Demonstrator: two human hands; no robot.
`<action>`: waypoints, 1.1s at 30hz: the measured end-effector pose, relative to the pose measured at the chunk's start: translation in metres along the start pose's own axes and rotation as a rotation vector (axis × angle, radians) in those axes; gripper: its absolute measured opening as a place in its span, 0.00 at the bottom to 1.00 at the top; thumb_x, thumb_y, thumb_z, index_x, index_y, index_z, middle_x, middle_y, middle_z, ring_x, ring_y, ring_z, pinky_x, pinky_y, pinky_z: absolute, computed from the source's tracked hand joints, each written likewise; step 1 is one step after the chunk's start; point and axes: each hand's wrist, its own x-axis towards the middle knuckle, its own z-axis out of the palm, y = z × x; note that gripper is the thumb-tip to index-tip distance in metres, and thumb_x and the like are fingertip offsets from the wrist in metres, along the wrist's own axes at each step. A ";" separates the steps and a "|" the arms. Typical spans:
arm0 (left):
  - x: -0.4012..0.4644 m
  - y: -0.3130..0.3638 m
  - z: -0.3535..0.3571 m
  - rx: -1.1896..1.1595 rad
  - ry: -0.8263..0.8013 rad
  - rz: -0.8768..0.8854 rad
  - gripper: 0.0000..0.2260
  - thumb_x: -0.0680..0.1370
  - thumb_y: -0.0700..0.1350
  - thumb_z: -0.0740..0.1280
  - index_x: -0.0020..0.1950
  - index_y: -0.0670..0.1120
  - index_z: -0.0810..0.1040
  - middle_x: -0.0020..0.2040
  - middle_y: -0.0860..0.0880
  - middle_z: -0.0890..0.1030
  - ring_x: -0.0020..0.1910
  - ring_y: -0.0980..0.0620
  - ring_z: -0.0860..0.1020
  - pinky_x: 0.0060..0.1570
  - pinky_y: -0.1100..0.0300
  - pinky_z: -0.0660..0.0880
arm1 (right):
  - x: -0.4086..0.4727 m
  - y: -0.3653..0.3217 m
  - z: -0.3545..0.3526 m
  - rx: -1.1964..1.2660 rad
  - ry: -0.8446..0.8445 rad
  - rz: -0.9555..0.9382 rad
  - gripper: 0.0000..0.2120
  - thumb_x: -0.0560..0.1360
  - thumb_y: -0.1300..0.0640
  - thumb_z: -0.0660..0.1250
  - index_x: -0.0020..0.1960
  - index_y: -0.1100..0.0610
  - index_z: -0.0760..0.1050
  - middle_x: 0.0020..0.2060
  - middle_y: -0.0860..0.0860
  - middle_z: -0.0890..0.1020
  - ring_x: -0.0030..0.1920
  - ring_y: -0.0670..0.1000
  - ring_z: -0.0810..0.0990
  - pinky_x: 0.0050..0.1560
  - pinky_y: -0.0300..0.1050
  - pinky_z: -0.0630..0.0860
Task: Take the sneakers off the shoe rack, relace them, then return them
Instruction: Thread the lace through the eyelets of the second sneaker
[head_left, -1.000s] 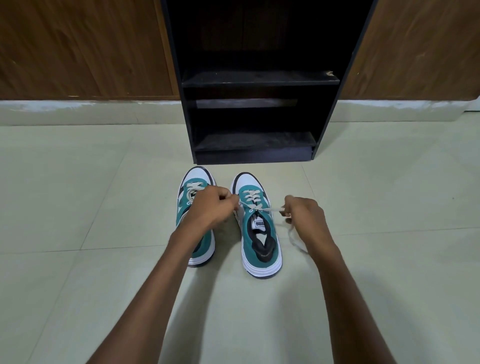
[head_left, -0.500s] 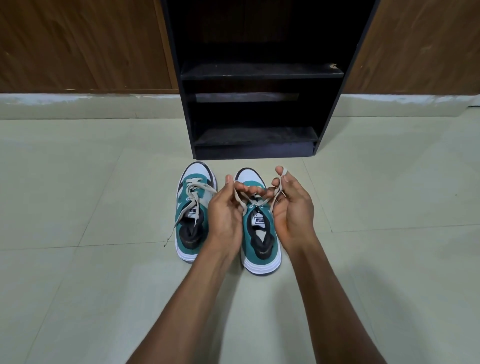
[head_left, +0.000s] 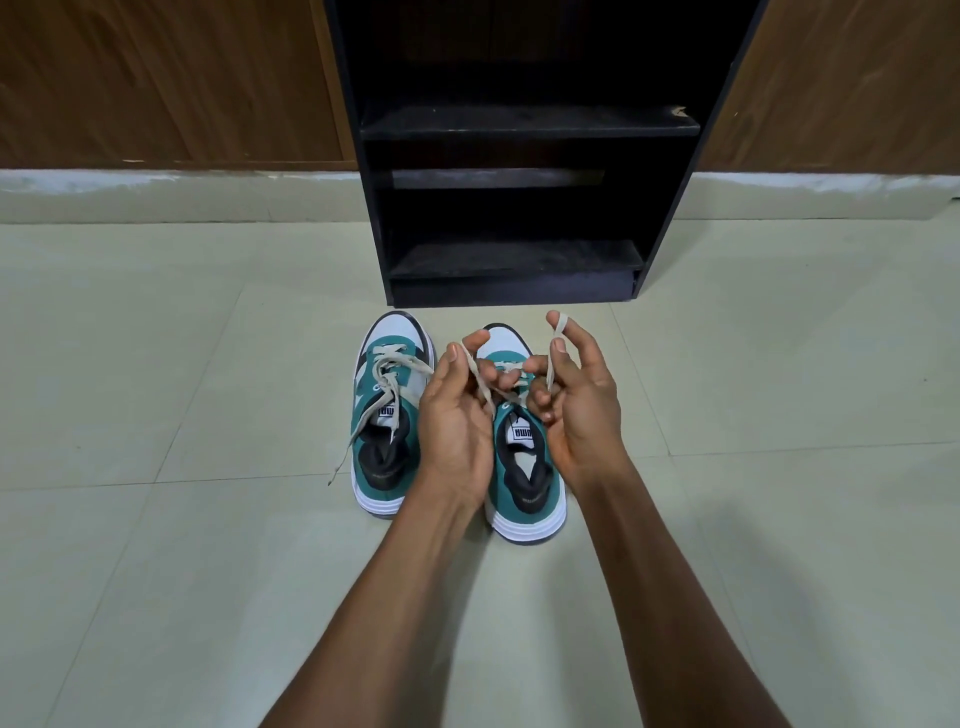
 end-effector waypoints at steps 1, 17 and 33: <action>0.001 -0.001 0.000 0.034 0.022 0.015 0.12 0.84 0.46 0.60 0.54 0.42 0.81 0.32 0.50 0.73 0.31 0.54 0.73 0.43 0.57 0.76 | 0.002 0.000 -0.001 0.027 -0.007 0.003 0.13 0.85 0.57 0.60 0.67 0.50 0.77 0.31 0.51 0.77 0.27 0.45 0.63 0.28 0.37 0.61; -0.007 -0.011 -0.003 0.170 0.148 -0.028 0.14 0.85 0.43 0.60 0.49 0.39 0.81 0.25 0.53 0.61 0.23 0.57 0.59 0.25 0.63 0.64 | 0.034 0.010 -0.007 0.065 0.291 -0.039 0.12 0.84 0.59 0.62 0.61 0.55 0.82 0.25 0.46 0.65 0.25 0.45 0.58 0.23 0.39 0.59; -0.025 -0.015 -0.005 0.144 0.227 -0.003 0.13 0.85 0.42 0.60 0.47 0.38 0.81 0.25 0.53 0.59 0.22 0.57 0.59 0.24 0.63 0.64 | 0.042 0.016 0.001 -0.015 0.400 -0.050 0.11 0.84 0.60 0.62 0.57 0.55 0.83 0.23 0.46 0.65 0.24 0.46 0.57 0.22 0.39 0.58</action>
